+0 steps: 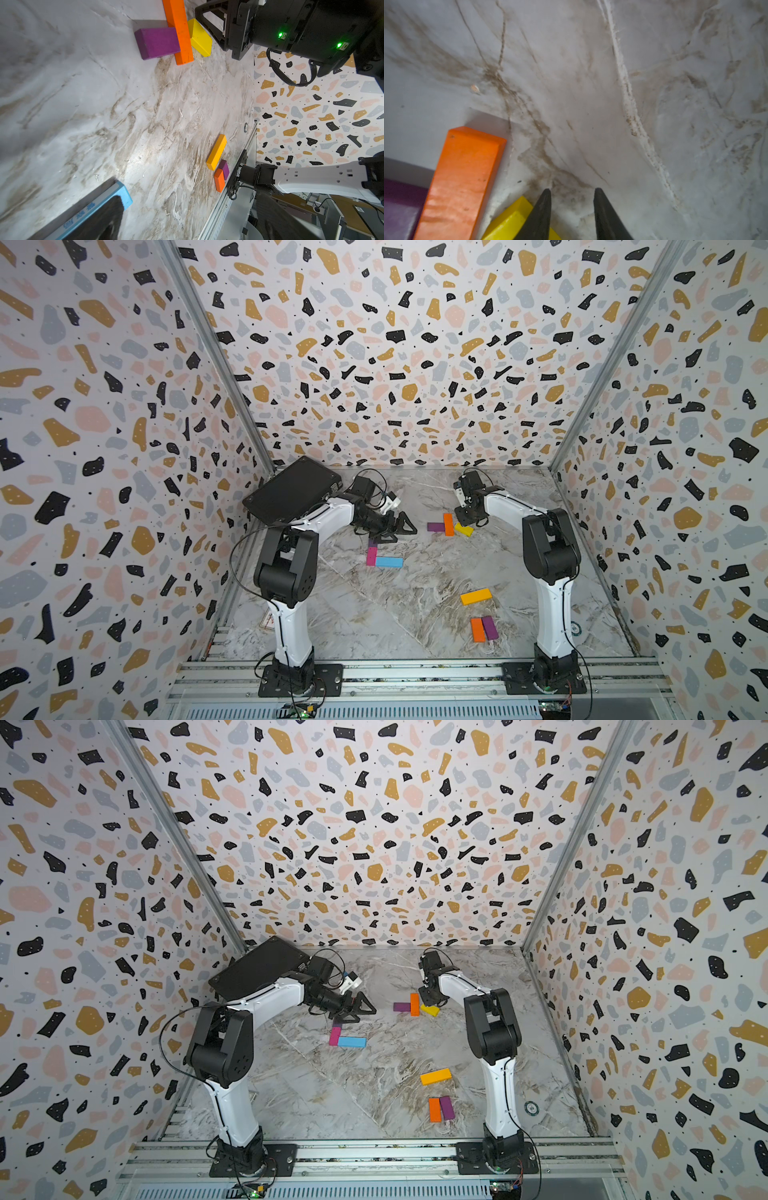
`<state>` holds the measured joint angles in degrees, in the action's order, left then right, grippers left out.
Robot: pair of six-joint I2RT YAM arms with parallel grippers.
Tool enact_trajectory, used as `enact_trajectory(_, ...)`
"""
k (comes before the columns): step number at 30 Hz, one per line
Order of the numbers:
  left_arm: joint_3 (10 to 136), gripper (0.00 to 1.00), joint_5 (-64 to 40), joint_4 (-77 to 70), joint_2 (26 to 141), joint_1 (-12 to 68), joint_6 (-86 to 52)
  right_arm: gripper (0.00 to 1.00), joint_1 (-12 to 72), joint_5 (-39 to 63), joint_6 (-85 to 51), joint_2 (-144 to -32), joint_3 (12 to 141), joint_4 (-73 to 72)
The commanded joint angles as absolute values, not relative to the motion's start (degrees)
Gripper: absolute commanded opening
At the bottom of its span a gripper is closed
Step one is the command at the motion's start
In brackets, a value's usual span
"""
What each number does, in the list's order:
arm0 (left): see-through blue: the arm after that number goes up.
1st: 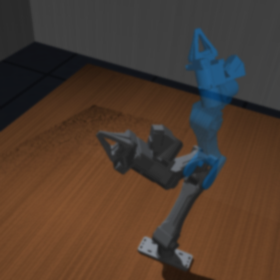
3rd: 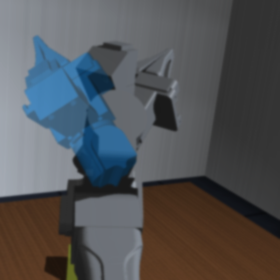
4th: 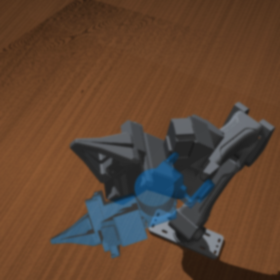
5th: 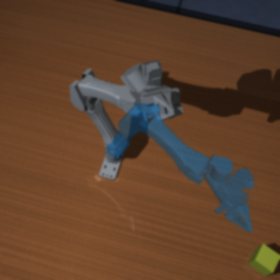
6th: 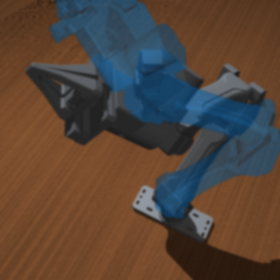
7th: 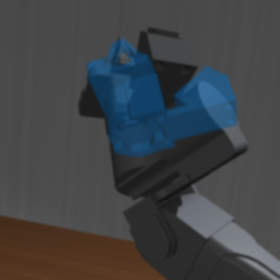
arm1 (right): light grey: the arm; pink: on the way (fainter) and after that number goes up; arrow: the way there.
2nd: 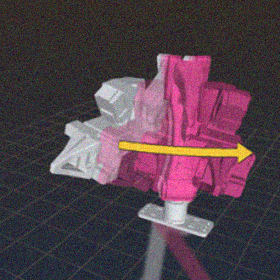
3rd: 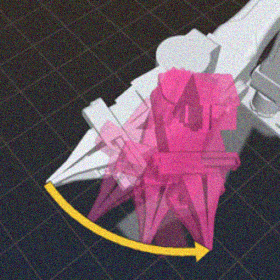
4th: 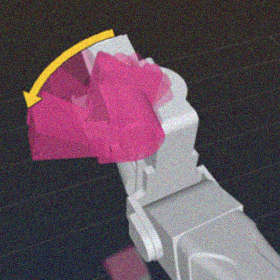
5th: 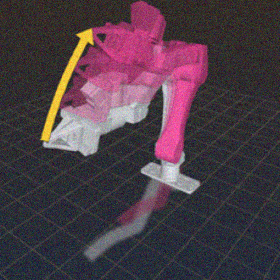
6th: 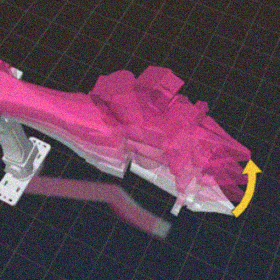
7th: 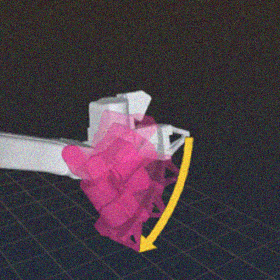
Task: Assemble the letter t with building blocks
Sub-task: Assemble the building block at the center of the board.
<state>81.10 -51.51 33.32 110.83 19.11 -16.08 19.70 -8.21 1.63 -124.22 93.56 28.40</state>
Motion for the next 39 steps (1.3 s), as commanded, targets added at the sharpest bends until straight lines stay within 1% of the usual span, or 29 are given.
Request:
enact_trajectory(1, 80.5, 0.99, -51.7, 32.8, 108.9, 18.7, -15.6, 0.37, 20.6, -7.1, 1.1, -122.4, 93.2, 28.1)
enact_trajectory(8, 80.3, 1.0, -51.7, 32.7, 108.7, 18.8, -15.6, 0.38, 20.9, -7.4, 1.4, -122.3, 93.0, 27.9)
enact_trajectory(12, 80.2, 1.0, -51.8, 32.4, 108.8, 18.7, -15.9, 0.38, 21.0, -9.7, 1.9, -121.5, 92.3, 27.4)
enact_trajectory(16, 80.1, 1.0, -51.8, 32.3, 108.8, 18.7, -16.0, 0.39, 21.0, -14.3, 1.6, -116.3, 87.9, 23.2)
enact_trajectory(20, 80.0, 1.0, -51.9, 31.9, 108.5, 18.9, -16.2, 0.46, 20.8, -20.8, -1.3, -108.9, 81.1, 19.7)
enact_trajectory(22, 79.8, 1.0, -51.7, 31.7, 108.4, 18.8, -16.4, 0.49, 20.2, -22.1, -4.5, -105.8, 78.0, 19.3)
enact_trajectory(26, 79.5, 1.0, -51.2, 31.5, 107.9, 18.8, -16.6, 0.5, 19.5, -19.5, -9.4, -102.0, 72.7, 19.5)
enact_trajectory(30, 79.2, 1.0, -51.4, 31.4, 107.6, 18.8, -16.7, 0.49, 19.4, -15.2, -10.8, -103.2, 71.8, 21.2)
enact_trajectory(34, 78.8, 1.0, -50.7, 32.0, 107.0, 18.9, -16.0, 0.43, 19.4, -5.9, -14.9, -104.6, 71.9, 23.4)
enact_trajectory(39, 78.7, 0.99, -50.9, 32.1, 106.8, 18.8, -15.9, 0.36, 19.5, -4.1, -17.1, -104.8, 68.8, 23.8)
